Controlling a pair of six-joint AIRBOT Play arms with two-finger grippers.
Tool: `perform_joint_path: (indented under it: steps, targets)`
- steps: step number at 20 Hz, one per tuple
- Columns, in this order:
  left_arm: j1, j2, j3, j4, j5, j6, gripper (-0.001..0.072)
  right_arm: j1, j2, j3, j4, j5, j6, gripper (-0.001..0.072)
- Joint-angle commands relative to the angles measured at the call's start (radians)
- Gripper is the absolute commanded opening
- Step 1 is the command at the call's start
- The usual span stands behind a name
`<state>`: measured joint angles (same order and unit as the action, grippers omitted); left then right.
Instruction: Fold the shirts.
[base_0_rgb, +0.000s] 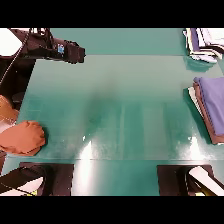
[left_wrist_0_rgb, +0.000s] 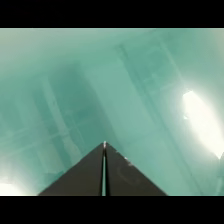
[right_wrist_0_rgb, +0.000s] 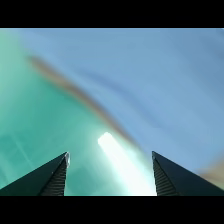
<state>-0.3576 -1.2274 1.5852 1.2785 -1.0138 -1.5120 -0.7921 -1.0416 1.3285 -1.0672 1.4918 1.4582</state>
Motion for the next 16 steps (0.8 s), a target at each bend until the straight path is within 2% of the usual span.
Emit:
perform_joint_path:
  steps: [1,3,4,5,6,7,8,12,16]
  targets:
    - [0.0,0.0,0.0,-0.001,-0.005,0.001,0.0023,0.262,0.002,0.106,0.077,-0.029,0.0,0.0596]
    - [0.0,0.0,0.0,-0.002,0.013,0.001,0.0023,0.443,0.002,0.149,0.069,-0.075,0.0,0.0594]
    - [0.0,0.0,0.0,-0.001,0.021,0.001,0.0022,0.521,0.002,0.163,0.069,-0.1,0.0,0.0548]
    - [0.0,0.0,0.0,-0.002,0.029,0.001,0.0023,0.6,0.002,0.172,0.07,-0.13,-0.001,0.0452]
    - [0.0,0.0,0.0,-0.002,0.04,0.001,0.0022,0.669,0.002,0.181,0.069,-0.153,-0.001,0.0307]
    - [0.0,0.0,0.0,-0.002,0.047,0.001,0.0023,0.725,0.002,0.188,0.069,-0.166,-0.001,0.0128]
    - [0.0,0.0,0.0,-0.002,0.05,0.001,0.0023,0.776,0.002,0.196,0.069,-0.174,-0.003,0.0014]
    - [0.0,0.0,0.0,-0.002,0.056,0.001,0.0022,0.882,0.002,0.198,0.069,-0.186,-0.011,0.0014]
    - [0.0,0.0,0.0,-0.002,0.056,0.001,0.0023,0.891,0.002,0.198,0.07,-0.18,-0.011,0.0014]
